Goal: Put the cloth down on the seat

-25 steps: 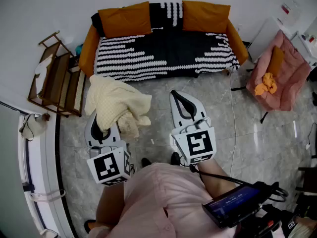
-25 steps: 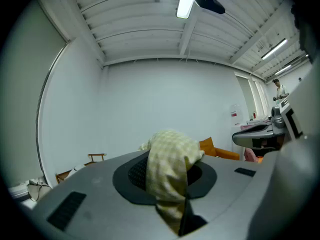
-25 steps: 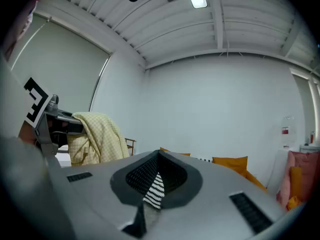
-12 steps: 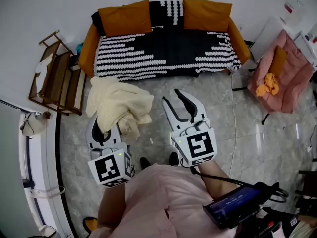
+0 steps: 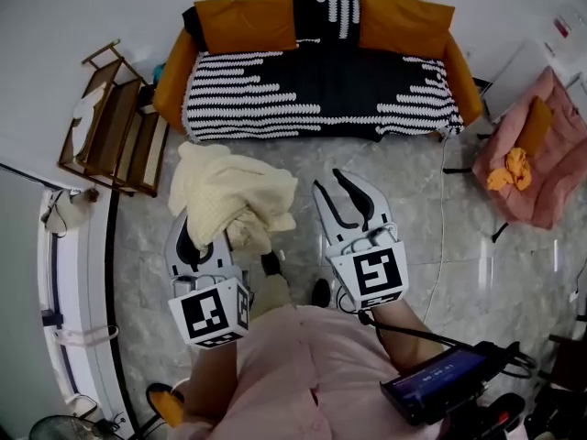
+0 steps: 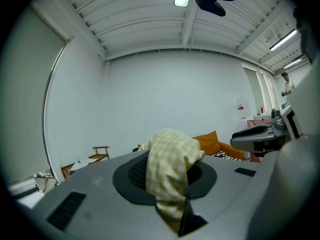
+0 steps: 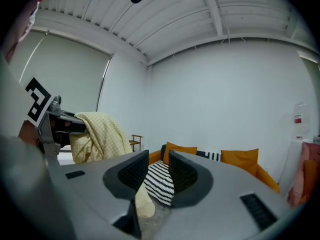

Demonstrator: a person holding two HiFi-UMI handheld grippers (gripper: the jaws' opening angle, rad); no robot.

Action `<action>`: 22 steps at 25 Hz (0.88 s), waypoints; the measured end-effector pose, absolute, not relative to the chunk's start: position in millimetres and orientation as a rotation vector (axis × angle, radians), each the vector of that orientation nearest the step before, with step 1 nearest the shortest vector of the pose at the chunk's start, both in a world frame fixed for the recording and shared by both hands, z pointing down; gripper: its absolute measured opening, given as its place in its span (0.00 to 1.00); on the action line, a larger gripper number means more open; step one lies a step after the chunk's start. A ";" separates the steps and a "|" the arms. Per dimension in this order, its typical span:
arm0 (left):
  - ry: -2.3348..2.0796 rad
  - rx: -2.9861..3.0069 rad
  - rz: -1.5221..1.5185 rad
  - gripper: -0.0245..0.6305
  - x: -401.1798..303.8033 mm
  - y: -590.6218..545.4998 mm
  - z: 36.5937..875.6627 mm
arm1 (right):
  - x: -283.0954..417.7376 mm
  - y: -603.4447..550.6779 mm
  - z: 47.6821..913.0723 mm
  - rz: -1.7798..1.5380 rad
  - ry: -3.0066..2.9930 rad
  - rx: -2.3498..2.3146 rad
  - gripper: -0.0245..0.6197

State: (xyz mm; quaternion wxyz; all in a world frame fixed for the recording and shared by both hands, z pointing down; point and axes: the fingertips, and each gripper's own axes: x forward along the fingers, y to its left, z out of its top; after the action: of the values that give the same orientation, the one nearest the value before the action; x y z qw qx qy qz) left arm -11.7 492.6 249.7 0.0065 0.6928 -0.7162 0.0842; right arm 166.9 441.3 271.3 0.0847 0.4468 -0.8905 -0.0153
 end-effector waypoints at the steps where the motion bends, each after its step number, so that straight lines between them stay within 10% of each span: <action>1: -2.241 2.164 0.266 0.17 -13.6 486.2 250.7 | 165.5 434.2 271.4 -0.043 -2.658 1.336 0.23; 22: -2.207 2.269 0.169 0.17 -139.0 275.4 242.2 | 44.9 229.2 253.4 -0.135 -2.608 1.451 0.21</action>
State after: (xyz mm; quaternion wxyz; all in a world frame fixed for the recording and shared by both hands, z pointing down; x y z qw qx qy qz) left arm -139.0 275.4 242.2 -0.0142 0.7158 -0.6962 0.0533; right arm 44.9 229.2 253.4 0.0771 0.4843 -0.8704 -0.0451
